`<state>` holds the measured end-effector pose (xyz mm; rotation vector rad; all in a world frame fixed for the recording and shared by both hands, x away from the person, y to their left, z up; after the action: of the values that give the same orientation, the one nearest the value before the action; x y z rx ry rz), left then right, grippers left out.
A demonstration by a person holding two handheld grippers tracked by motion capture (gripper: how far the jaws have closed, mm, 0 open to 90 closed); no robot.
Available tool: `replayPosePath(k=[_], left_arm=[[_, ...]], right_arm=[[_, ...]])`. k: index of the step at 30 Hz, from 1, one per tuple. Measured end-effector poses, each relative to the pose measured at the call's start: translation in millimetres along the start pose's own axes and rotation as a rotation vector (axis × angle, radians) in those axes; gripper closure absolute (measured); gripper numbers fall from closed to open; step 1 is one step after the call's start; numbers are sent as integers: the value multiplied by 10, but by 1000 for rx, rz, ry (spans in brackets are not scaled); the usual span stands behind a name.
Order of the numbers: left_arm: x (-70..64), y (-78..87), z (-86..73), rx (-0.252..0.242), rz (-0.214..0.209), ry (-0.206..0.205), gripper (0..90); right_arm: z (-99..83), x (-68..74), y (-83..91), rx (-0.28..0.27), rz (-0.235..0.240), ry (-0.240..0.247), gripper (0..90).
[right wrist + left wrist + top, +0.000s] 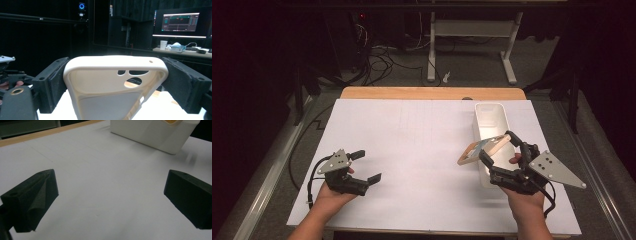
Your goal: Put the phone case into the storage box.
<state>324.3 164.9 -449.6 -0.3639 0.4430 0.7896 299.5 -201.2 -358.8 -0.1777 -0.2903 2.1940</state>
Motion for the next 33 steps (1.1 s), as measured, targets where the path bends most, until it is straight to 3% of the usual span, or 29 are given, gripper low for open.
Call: replayPosePath(k=[33], left_arm=[[-5, 5, 12, -6, -3, 0, 7]], right_arm=[[241, -370, 266, -77, -139, 28, 129]])
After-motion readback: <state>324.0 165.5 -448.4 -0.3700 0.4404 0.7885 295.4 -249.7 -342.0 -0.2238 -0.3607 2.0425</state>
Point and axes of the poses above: each handheld gripper's, and its own axes: y roughly backward along the jaws, z roughly out of its top, x roughly to its left, the point moved 5 cm from there along -y, roughly forward along the jaws, and after that the axes turned 13 degrees about -x, right-handed, at the moved point
